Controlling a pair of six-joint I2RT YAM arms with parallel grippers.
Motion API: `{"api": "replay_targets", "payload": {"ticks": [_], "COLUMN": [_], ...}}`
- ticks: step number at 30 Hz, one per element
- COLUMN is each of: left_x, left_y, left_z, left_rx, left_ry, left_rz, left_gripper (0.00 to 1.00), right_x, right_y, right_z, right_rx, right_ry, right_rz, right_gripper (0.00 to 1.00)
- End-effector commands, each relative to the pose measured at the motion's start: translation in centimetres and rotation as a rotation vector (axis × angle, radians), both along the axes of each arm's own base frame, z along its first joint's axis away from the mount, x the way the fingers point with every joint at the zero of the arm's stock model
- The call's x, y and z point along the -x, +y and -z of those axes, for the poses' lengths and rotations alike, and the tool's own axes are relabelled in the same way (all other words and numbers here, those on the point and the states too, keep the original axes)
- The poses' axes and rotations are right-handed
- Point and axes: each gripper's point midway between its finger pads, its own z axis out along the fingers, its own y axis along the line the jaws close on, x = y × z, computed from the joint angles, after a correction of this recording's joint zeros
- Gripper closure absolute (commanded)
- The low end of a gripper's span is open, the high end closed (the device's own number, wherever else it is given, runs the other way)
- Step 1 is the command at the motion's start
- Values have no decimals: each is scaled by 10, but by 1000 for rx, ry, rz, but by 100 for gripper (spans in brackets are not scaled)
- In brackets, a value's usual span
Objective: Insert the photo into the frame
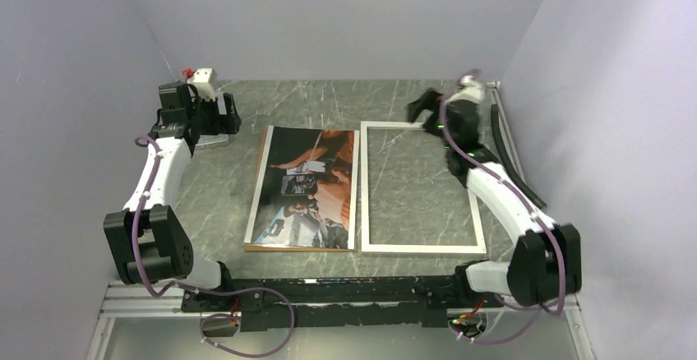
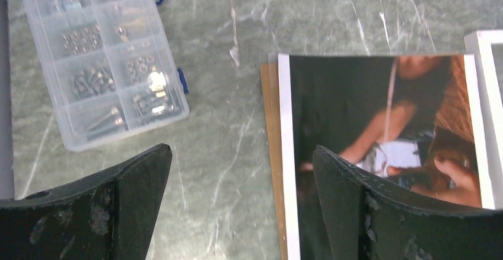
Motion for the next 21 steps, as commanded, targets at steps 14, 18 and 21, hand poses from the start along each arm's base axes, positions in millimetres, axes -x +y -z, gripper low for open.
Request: {"api": "replay_targets", "payload": {"ticks": [14,18,21], "left_x": [67,73,77], "left_y": [3,5,6], "left_z": [5,5,5], "left_rx": [12,-9,-21], "left_ry": [260,268,273], "left_rz": [9,9,10], "left_gripper": [5,5,5], "right_x": [104,112,118], "right_y": [176,174,171], "right_z": [179,197,210], "right_rx": [526,535,531], "right_ry": [701,731,750], "right_rz": [-206,-208,-213], "right_gripper": [14,23,30]}}
